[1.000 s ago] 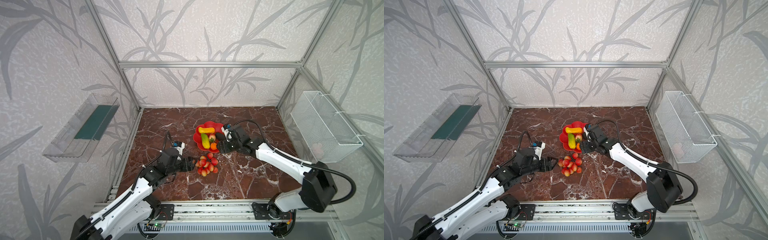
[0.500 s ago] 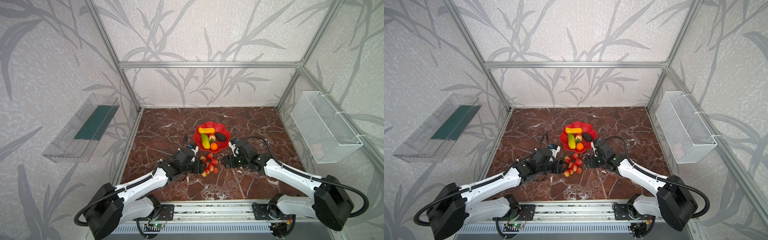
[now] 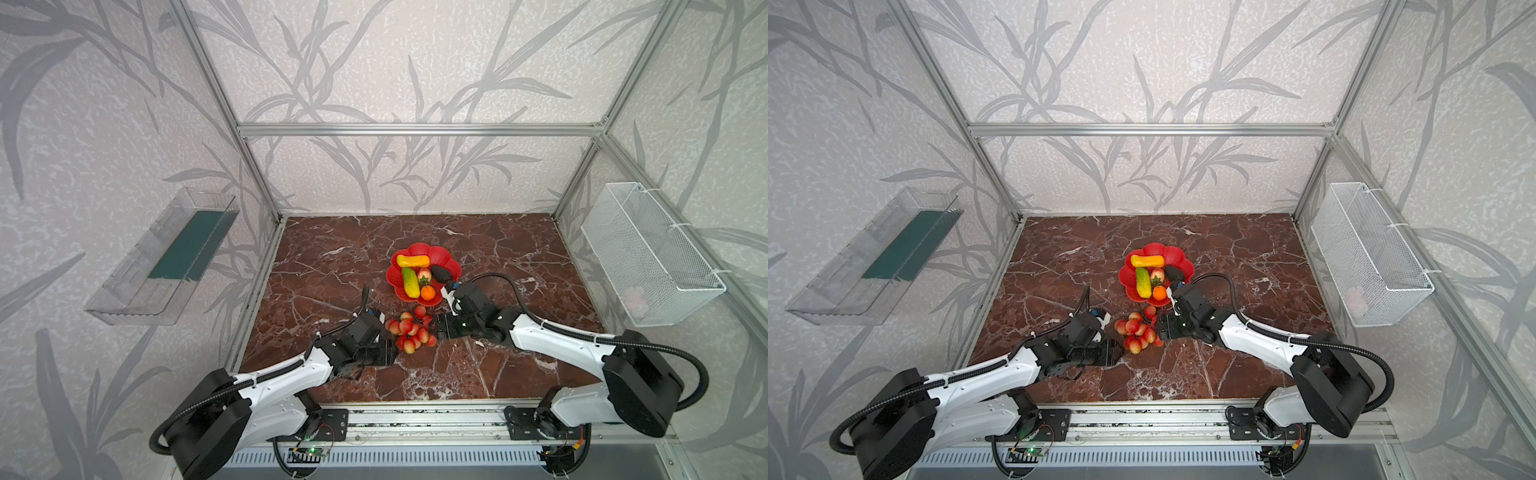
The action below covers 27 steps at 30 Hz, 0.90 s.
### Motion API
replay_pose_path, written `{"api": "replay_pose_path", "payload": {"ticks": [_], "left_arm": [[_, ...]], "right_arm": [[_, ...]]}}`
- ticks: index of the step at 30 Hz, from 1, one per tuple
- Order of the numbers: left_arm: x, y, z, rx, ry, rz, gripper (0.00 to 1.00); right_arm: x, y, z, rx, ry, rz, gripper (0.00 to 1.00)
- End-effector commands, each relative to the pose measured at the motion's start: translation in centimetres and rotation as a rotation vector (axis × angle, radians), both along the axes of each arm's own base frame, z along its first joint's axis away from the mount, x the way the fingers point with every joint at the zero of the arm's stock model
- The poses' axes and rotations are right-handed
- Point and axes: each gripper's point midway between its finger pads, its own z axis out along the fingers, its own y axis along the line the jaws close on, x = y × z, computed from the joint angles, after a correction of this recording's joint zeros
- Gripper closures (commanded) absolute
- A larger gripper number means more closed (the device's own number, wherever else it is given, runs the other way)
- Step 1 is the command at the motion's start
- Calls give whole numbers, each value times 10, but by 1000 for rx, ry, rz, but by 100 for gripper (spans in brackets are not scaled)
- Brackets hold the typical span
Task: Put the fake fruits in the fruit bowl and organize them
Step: 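Move both grippers to the lychee bunch and grasp its stem with the right gripper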
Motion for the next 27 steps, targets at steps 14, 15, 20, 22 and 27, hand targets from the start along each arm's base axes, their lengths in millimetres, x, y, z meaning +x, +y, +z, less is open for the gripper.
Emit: {"api": "replay_pose_path", "payload": {"ticks": [14,15,20,22,27], "left_arm": [[5,20,32,-78,-149,116,36],[6,23,38,-86,-173,130,35],[6,44,66,-112,-278,194,30],[5,55,78,-120,-319,228,27],[3,76,105,-153,-412,298,20]], "right_arm": [[5,53,8,-131,-132,177,34],[4,59,7,-131,-128,196,34],[-12,88,0,-128,-122,284,36],[-18,98,-4,-114,-106,298,37],[-21,110,-7,-99,-89,292,39]]}}
